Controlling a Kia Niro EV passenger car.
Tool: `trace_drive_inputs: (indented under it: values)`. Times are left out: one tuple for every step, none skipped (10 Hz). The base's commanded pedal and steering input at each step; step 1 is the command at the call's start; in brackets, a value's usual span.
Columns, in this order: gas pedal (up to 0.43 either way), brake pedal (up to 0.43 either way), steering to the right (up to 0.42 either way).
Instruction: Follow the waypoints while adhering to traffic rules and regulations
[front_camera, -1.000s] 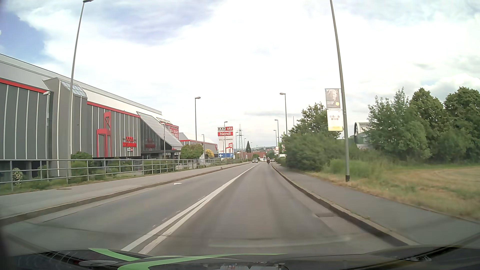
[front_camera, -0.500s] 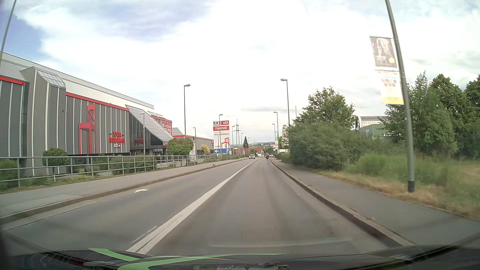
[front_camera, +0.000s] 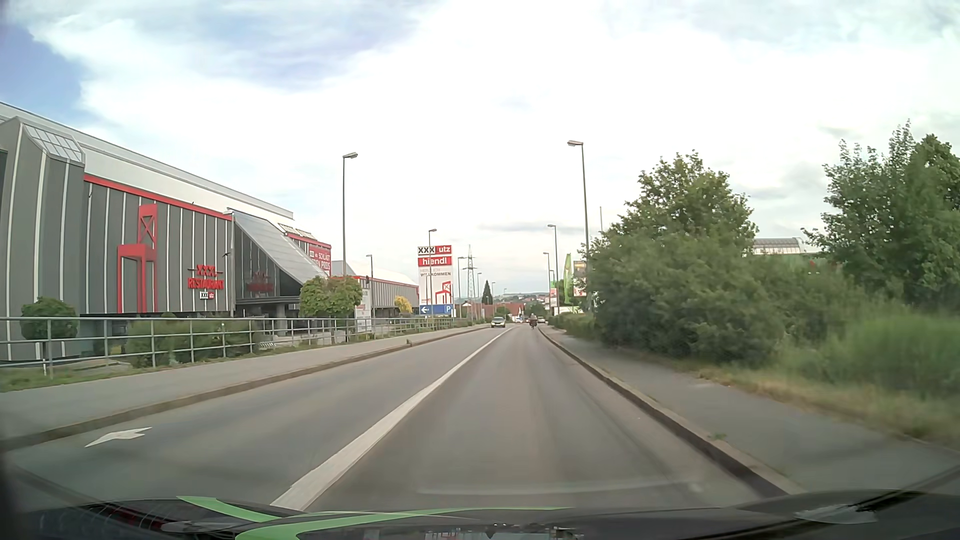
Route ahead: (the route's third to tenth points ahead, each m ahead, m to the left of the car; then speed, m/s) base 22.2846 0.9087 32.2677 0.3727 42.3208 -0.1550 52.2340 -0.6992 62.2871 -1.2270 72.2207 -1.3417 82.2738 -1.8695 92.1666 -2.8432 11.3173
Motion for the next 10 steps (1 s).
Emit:
trace_drive_inputs:
  values:
    - [0.059,0.0,0.004]
    - [0.059,0.0,0.004]
    - [0.059,0.0,0.004]
    - [0.059,0.0,0.004]
    - [0.059,0.0,0.004]
    - [0.059,0.0,0.004]
    - [0.059,0.0,0.005]
    - [0.059,0.0,0.005]
    - [0.059,0.0,0.008]
    - [0.059,0.0,0.009]
